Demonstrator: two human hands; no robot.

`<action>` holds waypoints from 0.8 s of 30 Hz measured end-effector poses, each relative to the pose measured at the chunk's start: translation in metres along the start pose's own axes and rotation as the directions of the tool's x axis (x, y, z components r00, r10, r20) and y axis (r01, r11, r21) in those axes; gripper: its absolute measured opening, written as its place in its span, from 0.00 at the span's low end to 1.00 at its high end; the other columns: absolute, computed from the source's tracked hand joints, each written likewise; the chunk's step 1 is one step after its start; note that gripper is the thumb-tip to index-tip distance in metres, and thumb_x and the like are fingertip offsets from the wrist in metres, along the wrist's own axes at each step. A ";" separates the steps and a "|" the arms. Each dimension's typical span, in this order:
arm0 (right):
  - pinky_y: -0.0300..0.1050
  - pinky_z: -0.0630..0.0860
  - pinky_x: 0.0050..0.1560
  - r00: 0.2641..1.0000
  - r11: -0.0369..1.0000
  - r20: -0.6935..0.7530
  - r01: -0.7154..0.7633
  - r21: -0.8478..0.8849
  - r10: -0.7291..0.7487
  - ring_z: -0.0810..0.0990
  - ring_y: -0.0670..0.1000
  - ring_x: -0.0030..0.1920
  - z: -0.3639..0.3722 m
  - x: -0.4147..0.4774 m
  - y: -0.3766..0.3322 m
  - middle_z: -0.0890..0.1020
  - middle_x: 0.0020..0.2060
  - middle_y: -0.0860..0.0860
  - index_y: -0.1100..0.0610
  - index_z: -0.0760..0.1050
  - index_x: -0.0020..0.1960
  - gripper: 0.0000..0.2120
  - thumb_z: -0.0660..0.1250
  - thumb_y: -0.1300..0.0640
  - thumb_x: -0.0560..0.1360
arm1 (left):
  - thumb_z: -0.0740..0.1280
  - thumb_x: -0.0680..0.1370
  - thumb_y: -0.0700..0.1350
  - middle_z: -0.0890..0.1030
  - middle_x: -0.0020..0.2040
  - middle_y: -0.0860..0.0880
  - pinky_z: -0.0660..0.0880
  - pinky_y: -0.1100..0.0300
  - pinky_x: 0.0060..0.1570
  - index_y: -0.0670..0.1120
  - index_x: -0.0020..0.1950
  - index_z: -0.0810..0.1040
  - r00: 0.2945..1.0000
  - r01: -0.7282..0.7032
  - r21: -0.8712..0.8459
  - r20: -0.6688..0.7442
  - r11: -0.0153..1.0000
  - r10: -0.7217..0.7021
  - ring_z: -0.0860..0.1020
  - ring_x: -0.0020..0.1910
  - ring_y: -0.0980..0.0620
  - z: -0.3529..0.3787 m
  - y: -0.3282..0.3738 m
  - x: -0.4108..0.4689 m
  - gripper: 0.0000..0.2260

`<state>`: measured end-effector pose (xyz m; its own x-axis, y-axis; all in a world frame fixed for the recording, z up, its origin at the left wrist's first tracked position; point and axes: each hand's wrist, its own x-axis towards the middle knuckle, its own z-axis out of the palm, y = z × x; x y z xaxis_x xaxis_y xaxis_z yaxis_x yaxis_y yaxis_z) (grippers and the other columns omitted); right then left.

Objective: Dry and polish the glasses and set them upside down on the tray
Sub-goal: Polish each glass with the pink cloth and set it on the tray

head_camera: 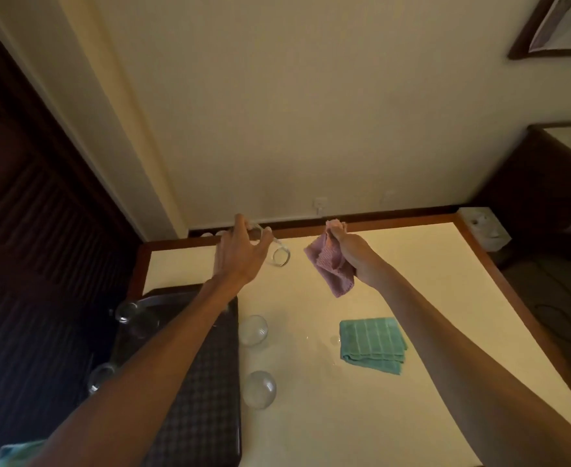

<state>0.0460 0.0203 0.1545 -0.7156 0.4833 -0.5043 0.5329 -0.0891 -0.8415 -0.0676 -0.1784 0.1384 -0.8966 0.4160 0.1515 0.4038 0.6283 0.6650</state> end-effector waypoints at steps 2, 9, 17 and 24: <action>0.51 0.78 0.53 0.999 0.999 0.010 -0.033 -0.028 0.033 0.83 0.56 0.45 -0.009 0.014 0.021 0.84 0.49 0.61 0.62 0.79 0.53 0.27 0.58 0.38 0.81 | 0.67 0.81 0.59 0.80 0.55 0.47 0.69 0.57 0.47 0.47 0.61 0.70 0.996 0.053 0.065 0.069 0.997 -0.057 0.78 0.51 0.49 0.027 -0.009 -0.008 0.18; 0.43 0.75 0.44 0.995 0.997 0.066 -0.082 0.008 0.081 0.81 0.53 0.46 -0.025 0.046 0.066 0.82 0.49 0.56 0.57 0.76 0.54 0.19 0.58 0.43 0.82 | 0.70 0.79 0.59 0.78 0.68 0.44 0.75 0.51 0.61 0.44 0.70 0.71 0.945 0.054 0.261 0.298 0.964 -0.134 0.76 0.66 0.44 0.094 -0.033 -0.028 0.27; 0.39 0.72 0.37 0.984 0.987 0.117 -0.143 0.067 0.135 0.79 0.47 0.31 -0.030 0.061 0.071 0.81 0.32 0.51 0.58 0.77 0.48 0.21 0.60 0.40 0.81 | 0.73 0.77 0.57 0.77 0.67 0.42 0.77 0.48 0.60 0.47 0.71 0.70 0.919 0.025 0.347 0.362 0.938 -0.158 0.74 0.66 0.41 0.118 -0.052 -0.037 0.28; 0.45 0.70 0.41 0.982 0.990 0.149 -0.127 0.057 0.117 0.78 0.52 0.36 -0.021 0.065 0.061 0.77 0.39 0.59 0.62 0.80 0.50 0.26 0.62 0.38 0.79 | 0.73 0.75 0.63 0.72 0.72 0.41 0.75 0.47 0.65 0.49 0.76 0.66 0.872 0.017 0.423 0.437 0.906 -0.221 0.70 0.70 0.40 0.119 -0.058 -0.035 0.35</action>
<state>0.0418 0.0642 0.0742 -0.7072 0.3347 -0.6227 0.5930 -0.1988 -0.7803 -0.0379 -0.1518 0.0076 -0.7914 0.5115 -0.3348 0.4272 0.8545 0.2955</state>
